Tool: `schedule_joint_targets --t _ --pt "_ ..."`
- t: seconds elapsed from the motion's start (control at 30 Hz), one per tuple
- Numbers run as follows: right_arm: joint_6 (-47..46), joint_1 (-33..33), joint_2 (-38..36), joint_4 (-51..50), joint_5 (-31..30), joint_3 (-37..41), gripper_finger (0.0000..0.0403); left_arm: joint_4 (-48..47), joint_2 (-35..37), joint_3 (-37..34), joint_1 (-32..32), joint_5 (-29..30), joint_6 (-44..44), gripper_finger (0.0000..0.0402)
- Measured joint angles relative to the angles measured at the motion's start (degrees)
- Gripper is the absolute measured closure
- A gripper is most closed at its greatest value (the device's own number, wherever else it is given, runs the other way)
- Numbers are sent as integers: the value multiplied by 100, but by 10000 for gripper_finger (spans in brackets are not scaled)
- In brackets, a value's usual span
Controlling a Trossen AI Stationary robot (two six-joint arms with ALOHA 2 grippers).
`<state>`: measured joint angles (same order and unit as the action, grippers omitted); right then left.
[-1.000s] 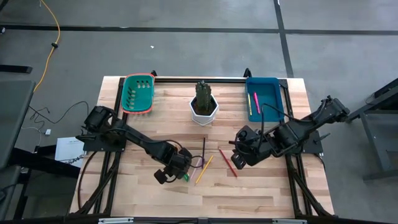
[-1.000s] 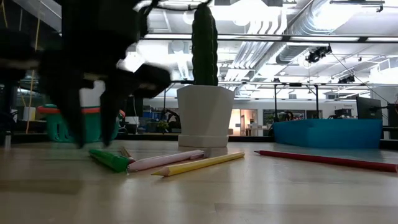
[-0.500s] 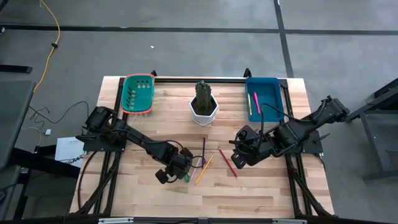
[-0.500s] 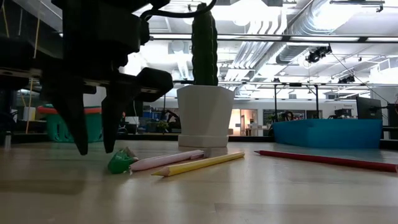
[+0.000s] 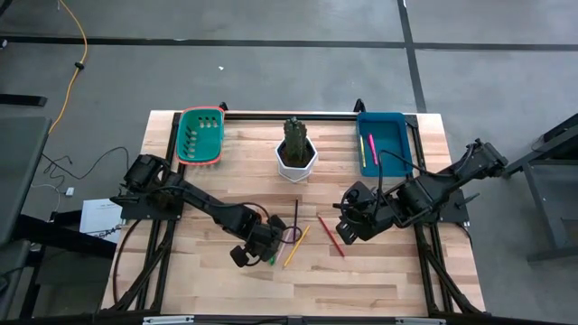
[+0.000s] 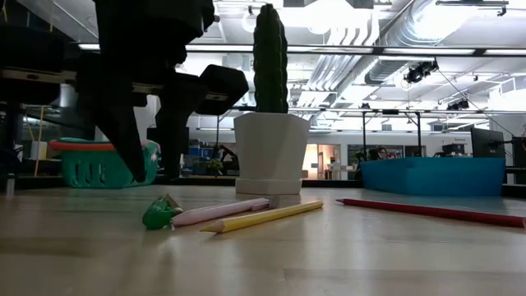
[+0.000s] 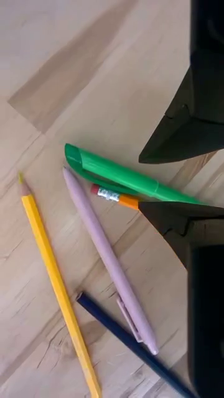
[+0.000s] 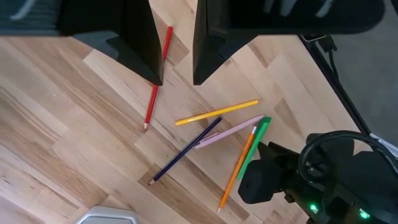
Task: Sort pens & pencils
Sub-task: Put the green pen into the blue bin
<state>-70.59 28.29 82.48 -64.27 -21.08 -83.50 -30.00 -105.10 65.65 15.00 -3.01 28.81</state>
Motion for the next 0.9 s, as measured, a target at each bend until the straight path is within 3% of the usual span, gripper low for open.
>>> schedule_joint_targets --t 0.43,0.9 --pt "-11 0 0 -22 0 0 324 -18 -2 0 -151 225 250 305" --pt "-124 0 0 -22 -5 0 324 -276 -76 -2 -237 -50 762 305"
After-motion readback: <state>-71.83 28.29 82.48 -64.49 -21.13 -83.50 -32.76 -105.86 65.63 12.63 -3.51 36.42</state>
